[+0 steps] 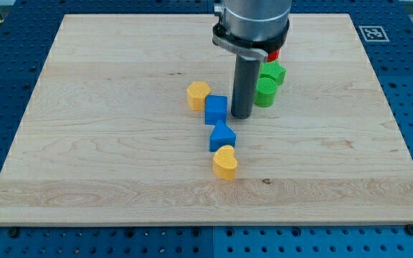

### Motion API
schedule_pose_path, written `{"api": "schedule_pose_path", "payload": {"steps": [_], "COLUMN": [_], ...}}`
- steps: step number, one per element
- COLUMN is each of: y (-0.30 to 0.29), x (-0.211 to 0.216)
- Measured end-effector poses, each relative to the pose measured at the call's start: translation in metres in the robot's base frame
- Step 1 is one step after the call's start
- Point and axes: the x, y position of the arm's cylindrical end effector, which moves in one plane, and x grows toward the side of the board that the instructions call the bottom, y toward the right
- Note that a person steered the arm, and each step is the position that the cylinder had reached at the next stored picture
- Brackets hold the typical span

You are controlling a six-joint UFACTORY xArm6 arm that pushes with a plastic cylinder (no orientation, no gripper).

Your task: Move yellow hexagon to the bottom center

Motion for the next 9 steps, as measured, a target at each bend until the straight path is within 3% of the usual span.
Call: {"api": "schedule_pose_path", "payload": {"steps": [1,5,9], "y": [-0.004,-0.103,-0.142], "x": [-0.025,-0.039,0.025]}}
